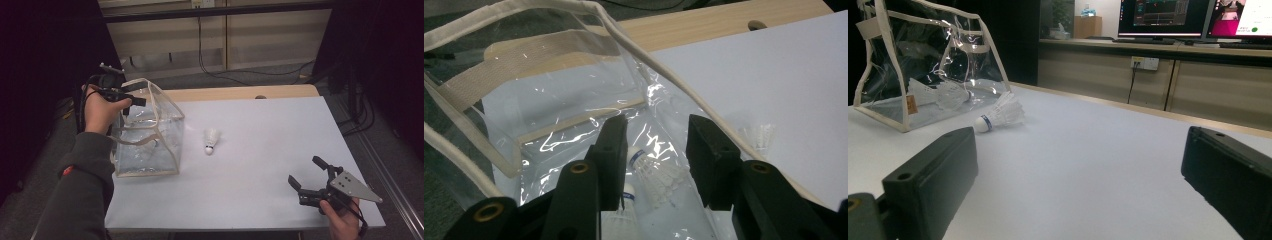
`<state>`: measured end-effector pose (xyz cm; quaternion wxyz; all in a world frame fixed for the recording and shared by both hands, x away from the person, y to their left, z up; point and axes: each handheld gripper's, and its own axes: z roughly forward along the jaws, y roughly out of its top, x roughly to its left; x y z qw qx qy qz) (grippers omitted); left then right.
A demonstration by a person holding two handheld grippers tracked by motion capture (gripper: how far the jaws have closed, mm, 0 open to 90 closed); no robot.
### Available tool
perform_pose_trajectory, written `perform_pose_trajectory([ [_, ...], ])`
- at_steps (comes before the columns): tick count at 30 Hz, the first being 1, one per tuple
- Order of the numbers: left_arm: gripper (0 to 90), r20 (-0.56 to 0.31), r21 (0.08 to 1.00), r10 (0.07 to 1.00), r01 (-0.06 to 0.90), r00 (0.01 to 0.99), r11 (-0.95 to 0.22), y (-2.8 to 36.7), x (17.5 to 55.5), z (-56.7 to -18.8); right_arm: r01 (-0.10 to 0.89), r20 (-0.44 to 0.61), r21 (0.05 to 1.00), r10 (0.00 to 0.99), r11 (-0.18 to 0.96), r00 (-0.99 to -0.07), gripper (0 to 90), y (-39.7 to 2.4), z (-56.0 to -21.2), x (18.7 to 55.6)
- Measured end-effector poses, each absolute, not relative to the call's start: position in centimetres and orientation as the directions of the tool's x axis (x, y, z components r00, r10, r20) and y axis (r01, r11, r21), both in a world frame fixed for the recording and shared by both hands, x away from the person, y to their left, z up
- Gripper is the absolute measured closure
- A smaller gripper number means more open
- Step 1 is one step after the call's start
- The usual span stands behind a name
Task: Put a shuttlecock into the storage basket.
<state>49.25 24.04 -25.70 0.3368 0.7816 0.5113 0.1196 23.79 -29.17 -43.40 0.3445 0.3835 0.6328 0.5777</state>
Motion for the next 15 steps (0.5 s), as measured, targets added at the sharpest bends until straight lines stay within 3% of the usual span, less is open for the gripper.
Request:
perform_pose_trajectory([
  [15, 41.7, -0.180, 0.644, 0.862, 0.719, 0.474, -0.261, 23.0, 48.3, -23.6, 0.085, 0.005, 0.996, 0.883, 0.040, -0.469, 1.7, -29.1, -43.3, 23.8],
])
